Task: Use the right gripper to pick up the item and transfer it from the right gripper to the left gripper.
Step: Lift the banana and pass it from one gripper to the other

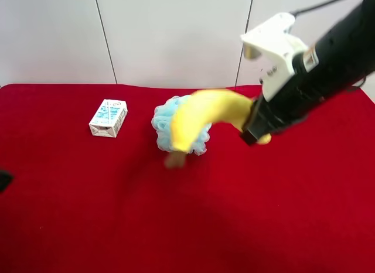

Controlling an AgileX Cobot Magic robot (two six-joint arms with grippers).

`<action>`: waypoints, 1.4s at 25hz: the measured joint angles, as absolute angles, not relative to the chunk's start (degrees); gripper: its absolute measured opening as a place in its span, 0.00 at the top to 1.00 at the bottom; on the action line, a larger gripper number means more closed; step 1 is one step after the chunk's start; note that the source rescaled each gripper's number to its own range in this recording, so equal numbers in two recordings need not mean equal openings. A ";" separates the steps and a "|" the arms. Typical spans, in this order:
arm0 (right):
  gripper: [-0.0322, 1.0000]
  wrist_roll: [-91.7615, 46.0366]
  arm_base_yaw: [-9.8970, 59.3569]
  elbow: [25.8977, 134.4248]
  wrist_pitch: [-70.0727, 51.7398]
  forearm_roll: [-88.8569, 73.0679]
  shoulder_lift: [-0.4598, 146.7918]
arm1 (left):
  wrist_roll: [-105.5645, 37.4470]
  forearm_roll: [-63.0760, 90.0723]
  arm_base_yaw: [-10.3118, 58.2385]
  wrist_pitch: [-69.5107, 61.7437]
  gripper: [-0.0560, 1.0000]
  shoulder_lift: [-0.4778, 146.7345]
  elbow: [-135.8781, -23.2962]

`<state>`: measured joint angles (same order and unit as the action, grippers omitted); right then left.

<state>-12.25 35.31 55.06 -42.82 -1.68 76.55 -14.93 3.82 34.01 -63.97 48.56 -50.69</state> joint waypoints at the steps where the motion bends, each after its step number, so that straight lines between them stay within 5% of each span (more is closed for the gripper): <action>1: 0.97 -11.56 36.10 56.37 -42.82 -1.68 76.55 | -14.93 2.97 35.73 -63.53 0.00 50.59 -52.30; 16: 0.97 -7.67 38.76 58.71 -43.24 -1.74 76.55 | -15.99 0.43 51.64 -57.43 0.00 75.86 -70.64; 25: 0.97 -7.67 38.76 58.71 -43.24 -1.74 76.55 | -15.65 1.19 52.75 -48.24 0.02 82.16 -71.68; 27: 0.97 -7.67 38.76 58.71 -43.24 -1.74 76.55 | -15.11 1.23 52.75 -46.73 0.15 83.37 -71.68; 32: 0.97 -7.67 38.76 58.71 -43.95 -1.74 76.55 | -14.74 0.94 52.75 -46.13 0.91 85.28 -71.68; 35: 0.97 -7.67 38.76 58.71 -44.03 -1.74 76.55 | -14.74 0.58 52.75 -46.09 0.94 85.28 -71.68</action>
<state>-7.67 38.76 58.71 -44.03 -1.74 76.55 -14.74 0.58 52.75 -46.09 85.28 -71.68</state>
